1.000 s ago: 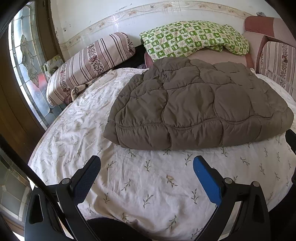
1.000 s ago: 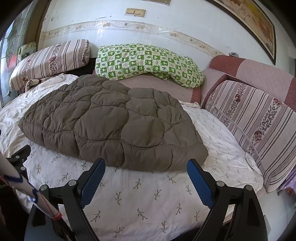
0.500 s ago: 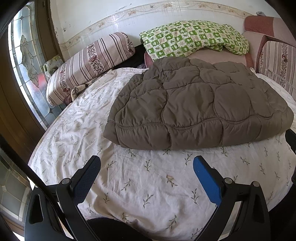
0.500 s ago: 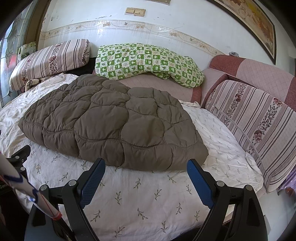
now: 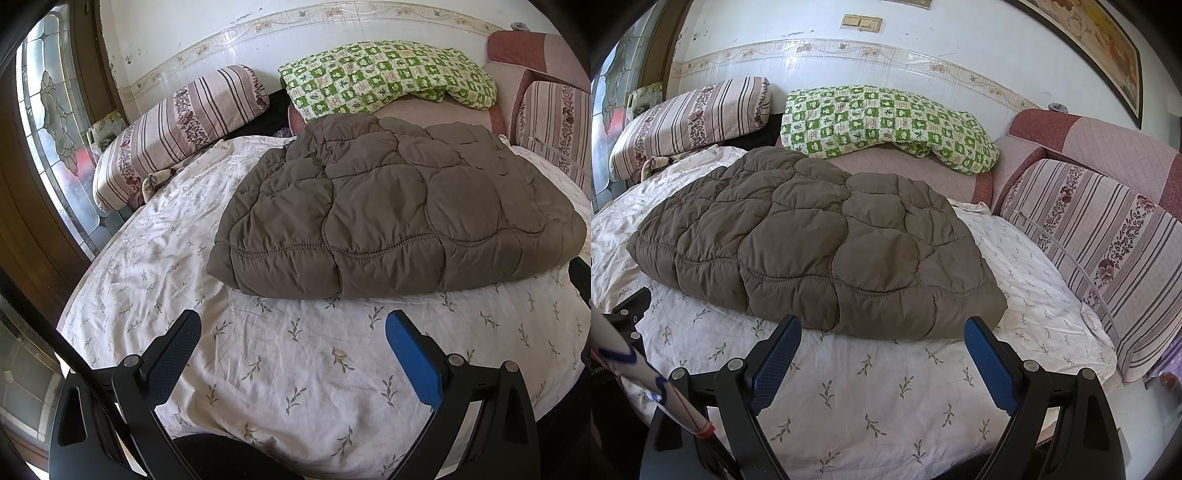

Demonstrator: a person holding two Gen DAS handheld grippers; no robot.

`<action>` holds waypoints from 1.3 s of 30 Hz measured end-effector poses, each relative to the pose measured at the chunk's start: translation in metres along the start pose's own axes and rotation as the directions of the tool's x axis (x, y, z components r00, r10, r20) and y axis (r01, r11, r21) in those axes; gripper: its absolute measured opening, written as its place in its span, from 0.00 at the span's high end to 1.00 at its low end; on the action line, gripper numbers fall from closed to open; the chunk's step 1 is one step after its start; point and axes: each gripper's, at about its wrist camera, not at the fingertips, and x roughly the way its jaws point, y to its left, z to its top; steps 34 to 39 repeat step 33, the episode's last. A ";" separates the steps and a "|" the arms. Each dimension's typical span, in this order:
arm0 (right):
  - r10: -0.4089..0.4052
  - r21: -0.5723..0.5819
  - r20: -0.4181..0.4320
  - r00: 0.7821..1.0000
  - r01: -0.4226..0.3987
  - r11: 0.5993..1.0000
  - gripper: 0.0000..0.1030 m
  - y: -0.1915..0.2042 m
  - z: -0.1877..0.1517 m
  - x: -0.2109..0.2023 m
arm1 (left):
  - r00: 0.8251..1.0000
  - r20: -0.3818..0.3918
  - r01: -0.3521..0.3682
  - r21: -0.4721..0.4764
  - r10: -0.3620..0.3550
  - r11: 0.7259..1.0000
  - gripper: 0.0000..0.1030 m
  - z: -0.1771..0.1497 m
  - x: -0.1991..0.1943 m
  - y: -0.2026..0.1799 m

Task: Fold large clothes

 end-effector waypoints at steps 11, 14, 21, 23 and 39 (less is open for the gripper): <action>0.000 -0.002 -0.002 1.000 0.000 1.000 0.10 0.000 0.000 0.000 | 1.000 0.002 -0.003 0.000 0.003 1.000 0.03 0.000 -0.001 -0.001; -0.002 -0.001 0.000 1.000 0.002 1.000 0.10 0.001 0.000 -0.001 | 1.000 0.002 -0.001 -0.001 0.001 1.000 0.03 0.000 -0.001 -0.001; -0.004 0.003 0.006 1.000 0.004 1.000 0.10 0.002 0.001 -0.003 | 1.000 0.014 0.002 0.004 -0.002 1.000 0.03 0.003 -0.002 -0.001; -0.005 0.004 0.007 1.000 0.005 1.000 0.10 0.003 0.001 -0.004 | 1.000 0.018 -0.001 0.007 0.001 1.000 0.03 0.003 -0.005 -0.003; -0.005 0.005 0.008 1.000 0.005 1.000 0.10 0.003 0.001 -0.004 | 1.000 0.023 0.008 -0.006 -0.008 1.000 0.03 0.001 -0.007 -0.003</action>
